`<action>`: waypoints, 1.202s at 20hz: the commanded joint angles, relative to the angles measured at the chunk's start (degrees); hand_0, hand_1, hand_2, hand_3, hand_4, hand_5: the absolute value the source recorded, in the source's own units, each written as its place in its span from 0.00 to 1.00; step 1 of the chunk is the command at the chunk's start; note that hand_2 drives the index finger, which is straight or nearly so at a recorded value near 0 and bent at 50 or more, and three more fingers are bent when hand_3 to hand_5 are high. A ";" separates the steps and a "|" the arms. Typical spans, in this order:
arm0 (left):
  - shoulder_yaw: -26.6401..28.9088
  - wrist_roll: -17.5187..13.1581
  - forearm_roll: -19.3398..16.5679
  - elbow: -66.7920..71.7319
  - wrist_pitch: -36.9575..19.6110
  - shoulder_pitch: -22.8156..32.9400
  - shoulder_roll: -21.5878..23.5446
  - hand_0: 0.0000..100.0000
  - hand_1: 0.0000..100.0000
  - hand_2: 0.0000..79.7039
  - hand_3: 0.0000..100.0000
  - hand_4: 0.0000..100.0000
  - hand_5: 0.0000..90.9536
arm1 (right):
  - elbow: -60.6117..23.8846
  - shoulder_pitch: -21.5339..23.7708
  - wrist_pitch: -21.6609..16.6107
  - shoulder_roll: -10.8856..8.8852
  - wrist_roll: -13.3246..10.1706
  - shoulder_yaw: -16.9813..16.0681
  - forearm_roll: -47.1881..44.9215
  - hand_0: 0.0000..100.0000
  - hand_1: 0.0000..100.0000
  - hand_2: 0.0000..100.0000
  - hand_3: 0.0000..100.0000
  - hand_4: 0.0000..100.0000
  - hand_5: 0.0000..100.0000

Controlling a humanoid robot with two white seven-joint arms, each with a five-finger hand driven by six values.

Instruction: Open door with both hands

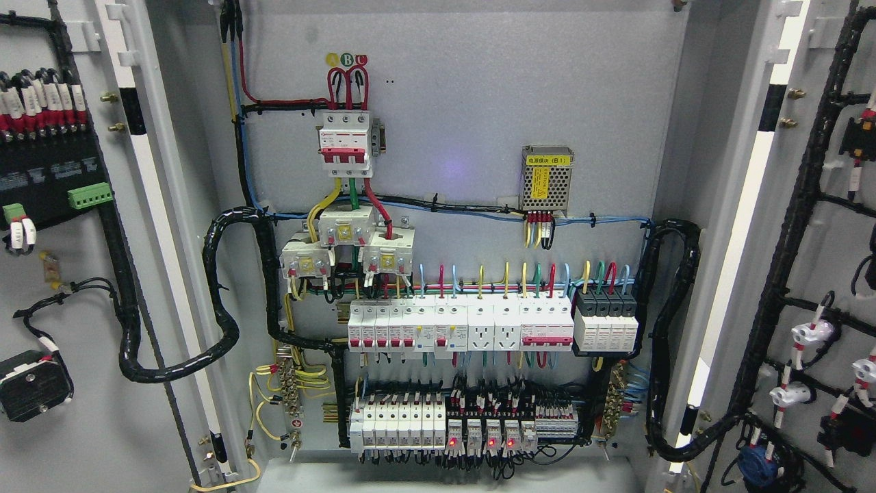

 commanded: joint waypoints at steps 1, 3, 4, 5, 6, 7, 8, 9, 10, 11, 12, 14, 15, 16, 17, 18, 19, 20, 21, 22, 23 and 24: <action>-9.84 0.22 -6.20 16.13 0.10 -1.80 -9.61 0.00 0.00 0.00 0.00 0.00 0.00 | 7.12 0.16 -0.02 -0.44 -0.12 14.86 5.65 0.00 0.00 0.00 0.00 0.00 0.00; -10.64 0.22 -8.13 21.84 0.10 -3.30 -12.16 0.00 0.00 0.00 0.00 0.00 0.00 | 9.75 0.07 -0.02 0.60 -0.12 17.58 9.16 0.00 0.00 0.00 0.00 0.00 0.00; -10.73 0.22 -9.71 24.57 0.10 -3.82 -13.39 0.00 0.00 0.00 0.00 0.00 0.00 | 11.51 -0.10 -0.02 2.09 -0.12 18.55 10.48 0.00 0.00 0.00 0.00 0.00 0.00; -10.82 0.22 -11.46 27.47 0.10 -4.44 -14.36 0.00 0.00 0.00 0.00 0.00 0.00 | 13.35 -0.28 -0.02 3.93 -0.12 19.26 11.63 0.00 0.00 0.00 0.00 0.00 0.00; -10.99 0.22 -12.87 30.46 0.10 -5.05 -15.24 0.00 0.00 0.00 0.00 0.00 0.00 | 15.63 -0.45 -0.02 6.04 -0.12 19.88 12.94 0.00 0.00 0.00 0.00 0.00 0.00; -11.08 0.22 -13.76 33.62 0.10 -5.76 -16.20 0.00 0.00 0.00 0.00 0.00 0.00 | 17.92 -1.06 -0.02 7.98 -0.12 20.67 14.44 0.00 0.00 0.00 0.00 0.00 0.00; -11.34 0.05 -14.37 37.04 0.10 -6.72 -16.82 0.00 0.00 0.00 0.00 0.00 0.00 | 20.38 -1.68 -0.02 9.91 -0.12 21.20 16.19 0.00 0.00 0.00 0.00 0.00 0.00; -11.69 0.05 -15.25 40.73 0.10 -7.86 -17.61 0.00 0.00 0.00 0.00 0.00 0.00 | 23.10 -2.12 -0.02 11.58 -0.12 21.29 17.95 0.00 0.00 0.00 0.00 0.00 0.00; -11.87 -0.04 -16.13 44.42 0.10 -8.83 -18.14 0.00 0.00 0.00 0.00 0.00 0.00 | 26.08 -2.47 -0.02 12.99 -0.12 21.55 19.45 0.00 0.00 0.00 0.00 0.00 0.00; -12.05 -0.13 -17.27 48.11 0.10 -9.62 -18.41 0.00 0.00 0.00 0.00 0.00 0.00 | 29.16 -3.17 -0.02 13.79 -0.12 22.16 20.59 0.00 0.00 0.00 0.00 0.00 0.00; -12.57 -0.21 -19.20 51.81 0.10 -10.50 -18.58 0.00 0.00 0.00 0.00 0.00 0.00 | 32.41 -3.96 -0.02 14.41 -0.12 23.12 21.39 0.00 0.00 0.00 0.00 0.00 0.00; -12.84 -0.21 -22.45 59.36 0.01 -12.26 -20.51 0.00 0.00 0.00 0.00 0.00 0.00 | 37.78 -5.28 -0.02 15.90 -0.12 24.45 21.66 0.00 0.00 0.00 0.00 0.00 0.00; -12.75 -0.21 -23.25 62.97 0.01 -13.05 -21.48 0.00 0.00 0.00 0.00 0.00 0.00 | 40.59 -5.98 -0.02 16.51 -0.21 24.80 21.66 0.00 0.00 0.00 0.00 0.00 0.00; -12.75 -0.21 -23.61 66.57 0.01 -13.49 -22.27 0.00 0.00 0.00 0.00 0.00 0.00 | 43.75 -7.12 0.16 17.48 -0.21 25.15 21.75 0.00 0.00 0.00 0.00 0.00 0.00; -12.84 -0.21 -23.78 69.91 0.01 -14.19 -22.89 0.00 0.00 0.00 0.00 0.00 0.00 | 47.61 -8.53 0.16 18.71 -0.21 25.24 21.66 0.00 0.00 0.00 0.00 0.00 0.00; -12.84 -0.21 -24.39 73.95 0.10 -14.90 -23.41 0.00 0.00 0.00 0.00 0.00 0.00 | 52.17 -9.76 0.33 19.94 -0.21 25.50 21.75 0.00 0.00 0.00 0.00 0.00 0.00; -12.84 -0.21 -24.84 77.56 0.10 -15.42 -24.12 0.00 0.00 0.00 0.00 0.00 0.00 | 56.39 -10.81 0.33 20.91 -0.21 26.20 21.75 0.00 0.00 0.00 0.00 0.00 0.00; -12.75 -0.21 -25.01 81.34 0.10 -16.04 -25.08 0.00 0.00 0.00 0.00 0.00 0.00 | 60.96 -11.61 0.42 22.05 -0.21 26.56 21.66 0.00 0.00 0.00 0.00 0.00 0.00; -12.75 -0.21 -25.10 85.03 0.10 -16.74 -25.79 0.00 0.00 0.00 0.00 0.00 0.00 | 65.79 -12.40 0.42 23.19 -0.56 26.65 21.75 0.00 0.00 0.00 0.00 0.00 0.00; -12.66 -0.21 -25.02 88.02 0.10 -17.44 -26.32 0.00 0.00 0.00 0.00 0.00 0.00 | 70.54 -12.93 0.34 24.77 -0.74 27.00 21.75 0.00 0.00 0.00 0.00 0.00 0.00; -12.75 -0.30 -25.10 90.40 0.19 -17.89 -26.93 0.00 0.00 0.00 0.00 0.00 0.00 | 74.76 -13.63 0.34 26.44 -0.83 27.18 22.09 0.00 0.00 0.00 0.00 0.00 0.00; -12.84 -0.30 -25.10 91.82 0.45 -18.33 -27.20 0.00 0.00 0.00 0.00 0.00 0.00 | 78.46 -14.16 0.07 27.58 -0.91 27.09 22.97 0.00 0.00 0.00 0.00 0.00 0.00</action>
